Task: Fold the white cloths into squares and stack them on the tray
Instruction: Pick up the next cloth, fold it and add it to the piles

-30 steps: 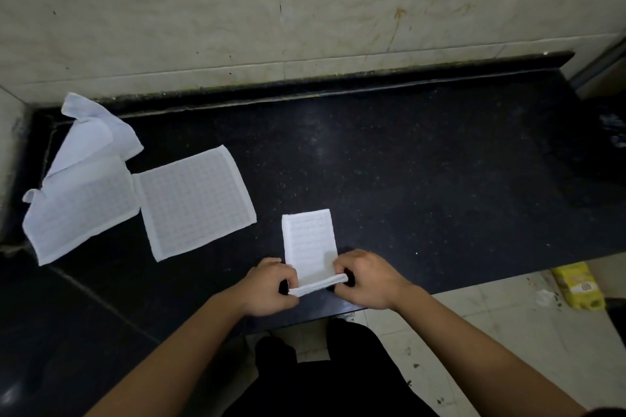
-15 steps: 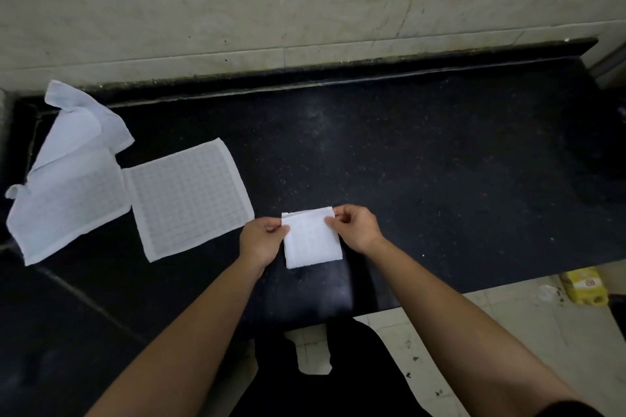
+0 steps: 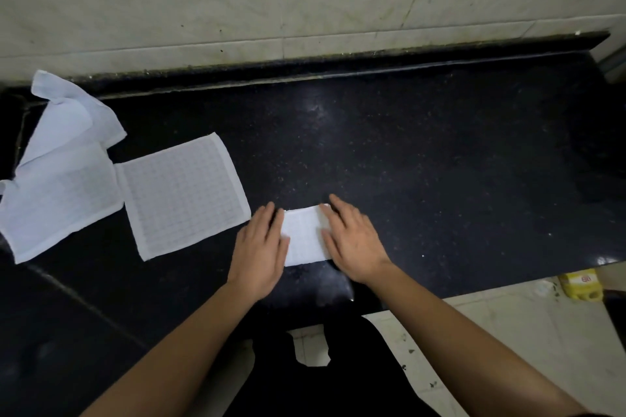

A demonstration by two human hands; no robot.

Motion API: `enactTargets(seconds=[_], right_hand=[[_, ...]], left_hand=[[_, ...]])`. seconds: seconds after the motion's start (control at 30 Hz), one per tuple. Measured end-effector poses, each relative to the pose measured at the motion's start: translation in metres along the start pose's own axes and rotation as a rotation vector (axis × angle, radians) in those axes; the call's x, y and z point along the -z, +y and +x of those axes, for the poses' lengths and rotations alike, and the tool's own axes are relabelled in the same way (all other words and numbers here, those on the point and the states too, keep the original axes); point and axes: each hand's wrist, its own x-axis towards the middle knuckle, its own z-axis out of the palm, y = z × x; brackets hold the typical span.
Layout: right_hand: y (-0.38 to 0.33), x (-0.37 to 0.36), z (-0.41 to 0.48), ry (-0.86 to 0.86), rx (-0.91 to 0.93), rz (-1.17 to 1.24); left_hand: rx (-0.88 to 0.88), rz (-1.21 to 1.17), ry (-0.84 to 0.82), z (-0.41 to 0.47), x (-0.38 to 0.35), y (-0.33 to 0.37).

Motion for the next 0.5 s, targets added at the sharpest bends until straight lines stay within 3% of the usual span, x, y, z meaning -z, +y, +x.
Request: enactTargets(seconds=[0.07, 0.17, 0.5], right_hand=[[0.004, -0.010, -0.004, -0.156, 0.123, -0.136], [0.014, -0.020, -0.001, -0.263, 0.201, -0.349], [0.015, -0.015, 0.014, -0.464, 0.086, -0.397]], left_hand=[[-0.156, 0.159, -0.183, -0.008, -0.003, -0.004], [-0.177, 0.281, -0.382, 0.001, -0.003, -0.010], [-0.225, 0.290, -0.569, 0.023, -0.001, -0.026]])
